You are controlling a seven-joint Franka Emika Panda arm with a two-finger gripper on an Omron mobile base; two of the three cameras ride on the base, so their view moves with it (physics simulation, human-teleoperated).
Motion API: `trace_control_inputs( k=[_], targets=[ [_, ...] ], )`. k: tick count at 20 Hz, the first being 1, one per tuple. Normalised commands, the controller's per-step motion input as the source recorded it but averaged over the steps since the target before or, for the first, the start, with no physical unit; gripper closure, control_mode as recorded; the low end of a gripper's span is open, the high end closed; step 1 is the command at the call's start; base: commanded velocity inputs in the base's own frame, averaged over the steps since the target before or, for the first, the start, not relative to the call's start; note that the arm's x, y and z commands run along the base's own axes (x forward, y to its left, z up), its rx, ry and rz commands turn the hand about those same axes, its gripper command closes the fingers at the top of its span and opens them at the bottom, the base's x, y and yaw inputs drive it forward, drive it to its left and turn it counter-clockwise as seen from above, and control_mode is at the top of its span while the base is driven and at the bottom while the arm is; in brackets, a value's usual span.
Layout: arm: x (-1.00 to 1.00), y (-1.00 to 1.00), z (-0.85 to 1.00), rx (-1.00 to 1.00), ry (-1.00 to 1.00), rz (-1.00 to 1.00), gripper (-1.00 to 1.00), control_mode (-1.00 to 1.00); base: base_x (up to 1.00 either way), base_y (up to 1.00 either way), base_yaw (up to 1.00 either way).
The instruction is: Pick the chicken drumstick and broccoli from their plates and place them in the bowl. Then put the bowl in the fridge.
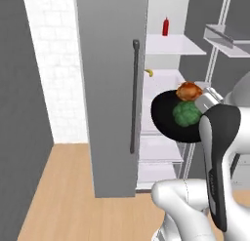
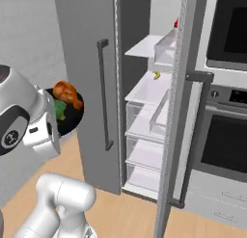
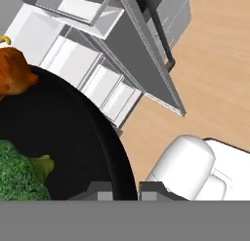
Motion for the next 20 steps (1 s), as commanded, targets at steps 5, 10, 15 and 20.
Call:
trace_control_inputs(
  k=[5,10,15,20],
  targets=[
    [0.00,0.00,0.00,0.00,0.00,0.00,1.00,1.00,1.00,0.02,-0.49],
    [0.00,0.00,0.00,0.00,0.00,0.00,1.00,1.00,0.78,0.10,-0.46],
    [0.00,0.00,0.00,0.00,0.00,0.00,1.00,1.00,0.47,0.15,-0.21],
    [0.00,0.00,0.00,0.00,0.00,0.00,1.00,1.00,0.62,0.11,0.00]
  ],
)
